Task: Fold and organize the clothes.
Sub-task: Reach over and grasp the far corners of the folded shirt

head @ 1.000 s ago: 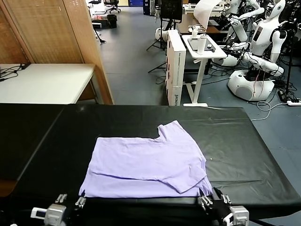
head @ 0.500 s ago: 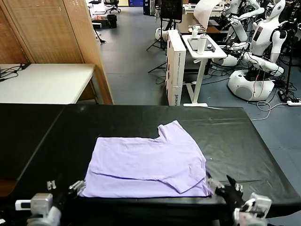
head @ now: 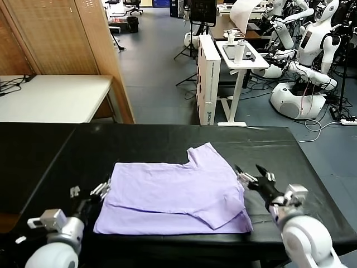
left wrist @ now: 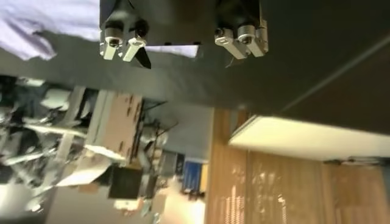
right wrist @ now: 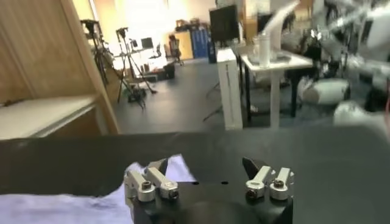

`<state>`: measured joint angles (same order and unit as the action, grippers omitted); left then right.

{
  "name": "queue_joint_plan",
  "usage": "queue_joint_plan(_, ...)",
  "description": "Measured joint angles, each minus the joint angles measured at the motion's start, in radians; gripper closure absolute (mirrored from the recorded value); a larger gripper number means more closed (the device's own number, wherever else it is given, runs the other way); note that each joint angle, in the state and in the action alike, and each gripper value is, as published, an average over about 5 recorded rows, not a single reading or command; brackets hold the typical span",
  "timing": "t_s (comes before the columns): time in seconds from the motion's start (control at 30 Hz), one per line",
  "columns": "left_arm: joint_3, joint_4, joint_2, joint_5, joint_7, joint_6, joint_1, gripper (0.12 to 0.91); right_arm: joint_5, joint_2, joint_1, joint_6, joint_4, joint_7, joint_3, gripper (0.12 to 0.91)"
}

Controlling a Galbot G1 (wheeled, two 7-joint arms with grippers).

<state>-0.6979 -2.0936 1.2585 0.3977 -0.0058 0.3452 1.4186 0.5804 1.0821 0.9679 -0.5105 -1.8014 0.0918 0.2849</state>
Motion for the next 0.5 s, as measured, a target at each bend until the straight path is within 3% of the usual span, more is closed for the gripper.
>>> queue_joint_plan(0.13,0.029,0.091,-0.043,-0.008,0.005,0.001,-0.063,0.123,-0.067,0.027,-0.068,0.039,0.093,-0.041,-0.050,0.118)
queue_joint_plan(0.37,0.088,0.230,-0.072,-0.059,0.015,0.007,-0.154,0.123,-0.105,0.063,-0.155,0.031,0.221,-0.035,-0.110,0.118)
queue_joint_plan(0.5,0.120,0.295,-0.074,-0.068,0.003,0.028,-0.195,0.123,-0.106,0.081,-0.193,0.030,0.279,-0.031,-0.137,0.118)
